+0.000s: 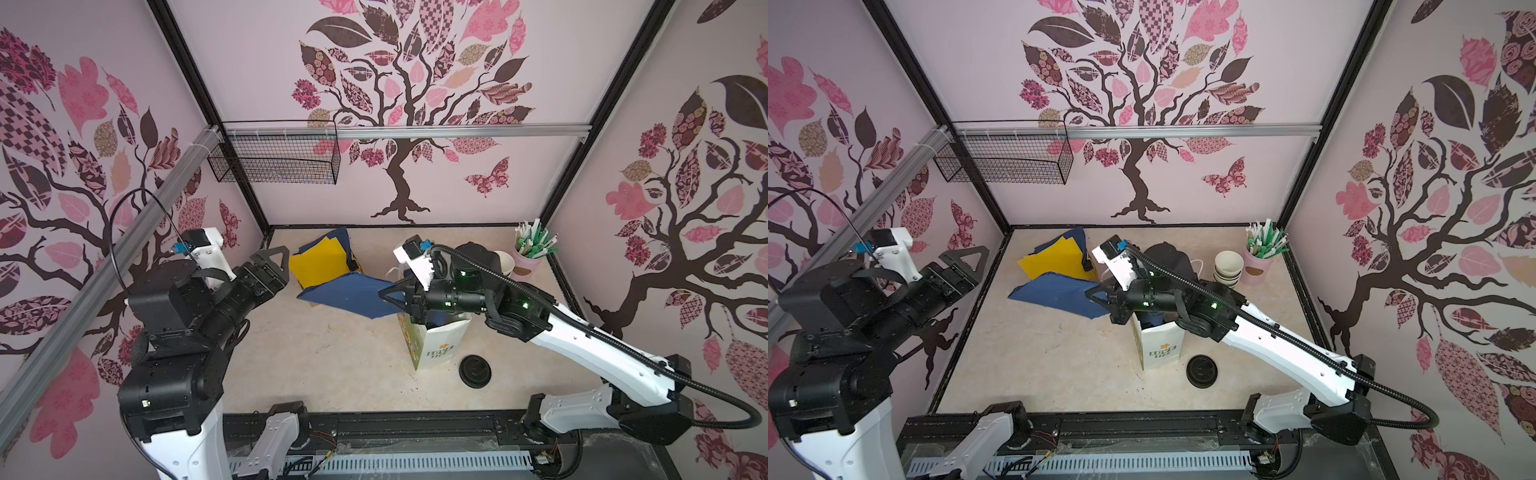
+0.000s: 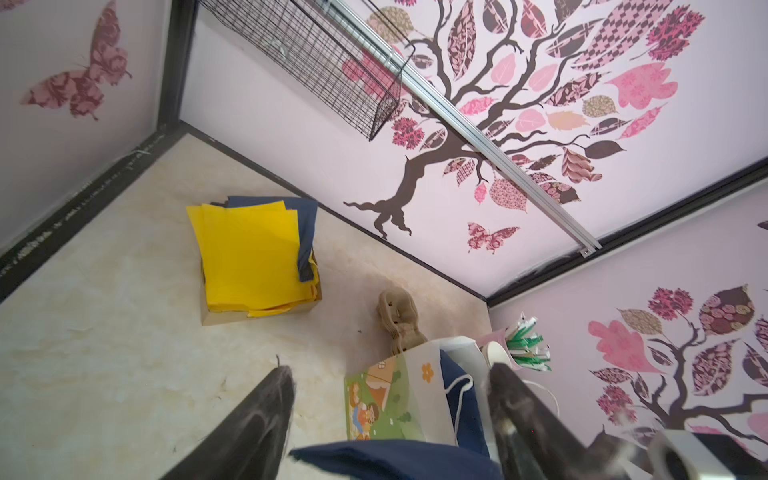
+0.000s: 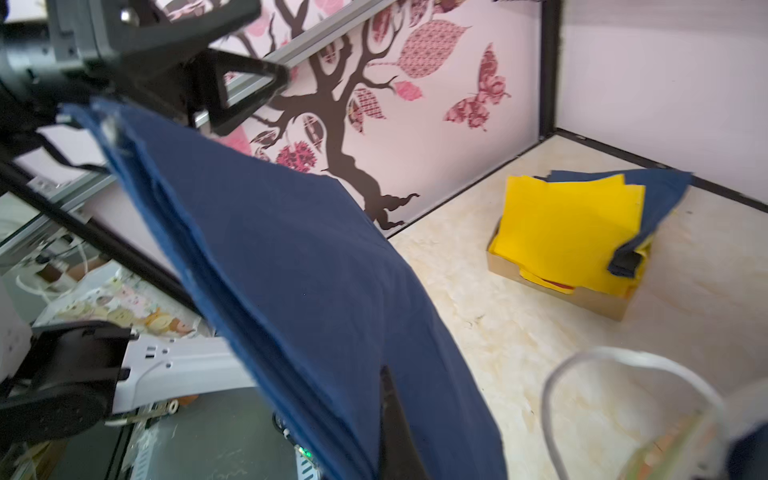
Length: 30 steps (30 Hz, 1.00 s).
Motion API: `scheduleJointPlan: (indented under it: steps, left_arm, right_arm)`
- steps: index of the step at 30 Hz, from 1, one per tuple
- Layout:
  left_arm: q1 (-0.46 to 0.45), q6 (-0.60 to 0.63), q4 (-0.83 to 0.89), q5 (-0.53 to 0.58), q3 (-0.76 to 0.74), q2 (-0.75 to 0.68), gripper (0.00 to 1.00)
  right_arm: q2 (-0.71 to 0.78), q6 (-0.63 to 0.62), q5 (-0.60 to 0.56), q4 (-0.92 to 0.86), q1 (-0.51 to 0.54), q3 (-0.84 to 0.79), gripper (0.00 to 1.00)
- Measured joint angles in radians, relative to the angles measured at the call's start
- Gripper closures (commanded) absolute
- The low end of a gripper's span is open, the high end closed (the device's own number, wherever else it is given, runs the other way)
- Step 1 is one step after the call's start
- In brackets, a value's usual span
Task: Pack the takeout coffee
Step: 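Grasp the napkin's far edge with the right gripper while the left holds it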
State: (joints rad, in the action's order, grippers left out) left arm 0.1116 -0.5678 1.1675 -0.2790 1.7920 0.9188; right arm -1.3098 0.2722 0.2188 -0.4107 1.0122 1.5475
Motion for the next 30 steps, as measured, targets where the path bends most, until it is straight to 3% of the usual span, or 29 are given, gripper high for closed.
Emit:
scheduleJointPlan:
  steps: [2,5,9,13,15,18,21,24,27,30]
  left_arm:
    - [0.000,-0.005,-0.042,-0.068,-0.033,-0.009,0.25]
    - [0.000,-0.047,-0.150,-0.261,-0.151,-0.035,0.25]
    - [0.000,-0.190,-0.326,-0.521,-0.337,-0.073,0.24]
    - [0.000,-0.331,-0.460,-0.645,-0.433,-0.108,0.25]
    - [0.000,-0.347,-0.483,-0.657,-0.419,-0.115,0.26]
    - [0.000,-0.280,-0.375,-0.595,-0.290,-0.097,0.26]
    - [0.000,-0.152,-0.275,-0.431,-0.142,-0.084,0.27]
    - [0.000,-0.044,-0.263,-0.317,-0.117,-0.113,0.27]
    - [-0.016,0.029,-0.349,-0.312,-0.119,-0.086,0.27]
    - [-0.099,0.092,-0.491,-0.393,-0.121,0.013,0.27]
  right_arm:
    - [0.011,0.013,-0.083,-0.080,-0.002,0.068,1.00]
    - [0.028,0.012,-0.161,-0.166,-0.007,0.150,1.00]
    - [0.030,0.002,-0.183,-0.195,-0.009,0.212,1.00]
    - [0.024,-0.061,-0.184,-0.137,-0.009,0.176,1.00]
    - [0.024,-0.119,-0.206,-0.090,-0.009,0.132,1.00]
    - [0.022,-0.227,-0.267,-0.034,-0.021,0.079,1.00]
    - [0.026,-0.371,-0.329,0.034,-0.035,0.040,1.00]
    - [0.033,-0.523,-0.336,0.089,-0.045,-0.001,1.00]
    - [0.034,-0.617,-0.268,0.107,-0.045,-0.019,1.00]
    - [0.037,-0.632,-0.182,0.143,-0.045,-0.021,1.00]
